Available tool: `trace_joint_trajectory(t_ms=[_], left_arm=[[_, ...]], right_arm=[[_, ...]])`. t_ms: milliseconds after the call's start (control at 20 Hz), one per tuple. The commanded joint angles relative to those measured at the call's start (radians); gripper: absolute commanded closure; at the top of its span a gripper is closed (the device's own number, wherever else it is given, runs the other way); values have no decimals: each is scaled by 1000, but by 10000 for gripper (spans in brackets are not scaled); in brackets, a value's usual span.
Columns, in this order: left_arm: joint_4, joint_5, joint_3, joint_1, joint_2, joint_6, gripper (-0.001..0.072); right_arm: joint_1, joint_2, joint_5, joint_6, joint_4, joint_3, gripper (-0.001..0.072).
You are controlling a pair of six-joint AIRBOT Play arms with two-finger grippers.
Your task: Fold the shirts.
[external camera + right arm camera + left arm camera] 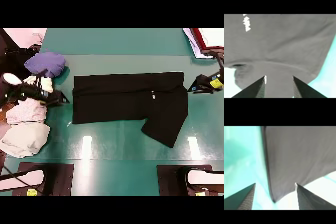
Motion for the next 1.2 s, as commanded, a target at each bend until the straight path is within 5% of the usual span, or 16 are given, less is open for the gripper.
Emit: trace_joint_trajectory(t_ms=[0,450,600,700,750,1150], left_arm=[[-16,-11,-177,-9,60,31,120],[-29,129,-227,-177,52,-8,120],[-32,161,-226,-177,51,-35,361],[-37,174,-226,-177,51,-62,620],[-43,178,-225,-177,53,-62,684],[-16,216,-225,-172,234,-61,684]], right_arm=[[-62,104,-48,-29,146,-164,326],[-64,203,-52,-40,150,-274,337],[-64,228,-58,-44,136,-274,337],[-65,235,-56,-47,128,-274,337],[-74,234,-49,-47,129,-278,337],[-233,255,-158,-47,9,-620,323]])
